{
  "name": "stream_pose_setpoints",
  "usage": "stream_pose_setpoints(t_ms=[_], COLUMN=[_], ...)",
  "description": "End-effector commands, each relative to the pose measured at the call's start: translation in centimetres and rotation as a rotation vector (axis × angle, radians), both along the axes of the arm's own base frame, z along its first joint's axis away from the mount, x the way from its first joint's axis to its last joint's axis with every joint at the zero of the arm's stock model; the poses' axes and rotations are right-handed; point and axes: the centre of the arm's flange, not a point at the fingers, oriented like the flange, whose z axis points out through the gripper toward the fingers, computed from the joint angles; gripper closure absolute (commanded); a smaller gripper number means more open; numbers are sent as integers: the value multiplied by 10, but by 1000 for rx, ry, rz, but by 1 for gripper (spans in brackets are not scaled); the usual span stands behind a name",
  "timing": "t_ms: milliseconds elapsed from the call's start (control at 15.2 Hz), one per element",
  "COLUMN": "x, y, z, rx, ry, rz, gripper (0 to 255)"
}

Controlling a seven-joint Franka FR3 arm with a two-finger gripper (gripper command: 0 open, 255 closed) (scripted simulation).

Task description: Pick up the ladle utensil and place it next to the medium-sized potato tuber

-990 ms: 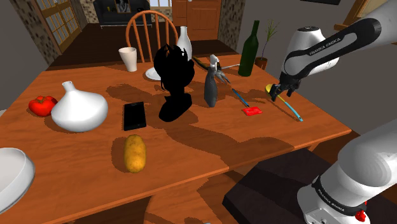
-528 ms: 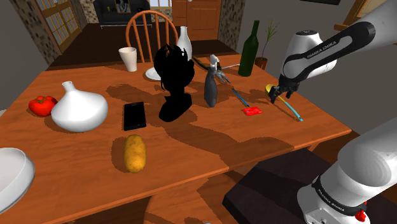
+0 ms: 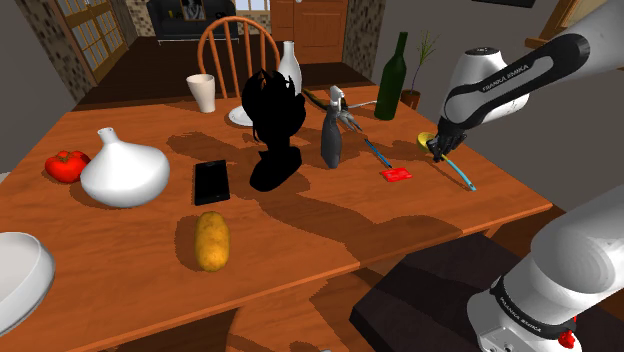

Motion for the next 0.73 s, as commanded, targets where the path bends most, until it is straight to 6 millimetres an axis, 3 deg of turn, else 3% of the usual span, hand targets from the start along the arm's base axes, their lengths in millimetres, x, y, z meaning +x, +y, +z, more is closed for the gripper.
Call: stream_pose_setpoints(t_ms=[0, 198, 660], x=[0, -1, -1], y=[0, 0, 0], z=[0, -1, 36], rx=[0, 0, 0], ry=[1, 1, 1], rz=[0, 0, 0], gripper=[255, 255, 255])
